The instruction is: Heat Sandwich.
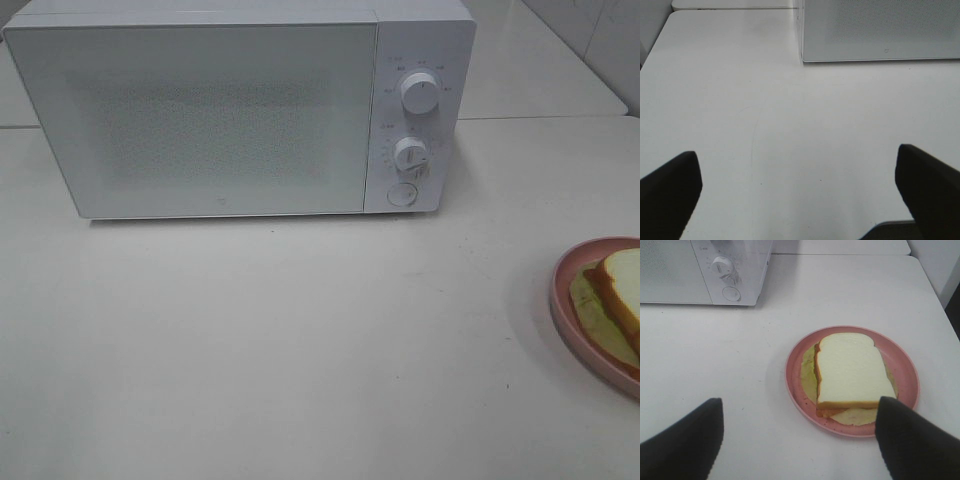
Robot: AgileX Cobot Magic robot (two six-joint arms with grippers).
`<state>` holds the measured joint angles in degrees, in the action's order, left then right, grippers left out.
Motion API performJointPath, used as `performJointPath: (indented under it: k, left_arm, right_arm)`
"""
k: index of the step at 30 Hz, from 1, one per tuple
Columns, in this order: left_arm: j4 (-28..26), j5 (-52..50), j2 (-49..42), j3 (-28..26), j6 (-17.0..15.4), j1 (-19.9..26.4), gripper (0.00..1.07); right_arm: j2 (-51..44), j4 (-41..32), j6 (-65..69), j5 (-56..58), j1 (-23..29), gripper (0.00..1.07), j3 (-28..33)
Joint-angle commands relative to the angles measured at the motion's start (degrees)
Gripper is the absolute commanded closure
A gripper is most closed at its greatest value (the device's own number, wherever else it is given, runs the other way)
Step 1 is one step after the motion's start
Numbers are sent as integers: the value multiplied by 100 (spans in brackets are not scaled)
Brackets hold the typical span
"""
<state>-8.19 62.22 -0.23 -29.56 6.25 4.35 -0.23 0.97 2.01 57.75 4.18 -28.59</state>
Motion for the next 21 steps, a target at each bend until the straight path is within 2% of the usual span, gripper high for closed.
performJointPath:
  k: [1,21]
  left_arm:
    - [6,-52,-138,0,-29,11,9]
    - [6,-52,-138,0,-29,11,9]
  right_arm:
    - [-103,0,17,-80,-29,32,0]
    - [-103,0,17,-80,-29,32,0]
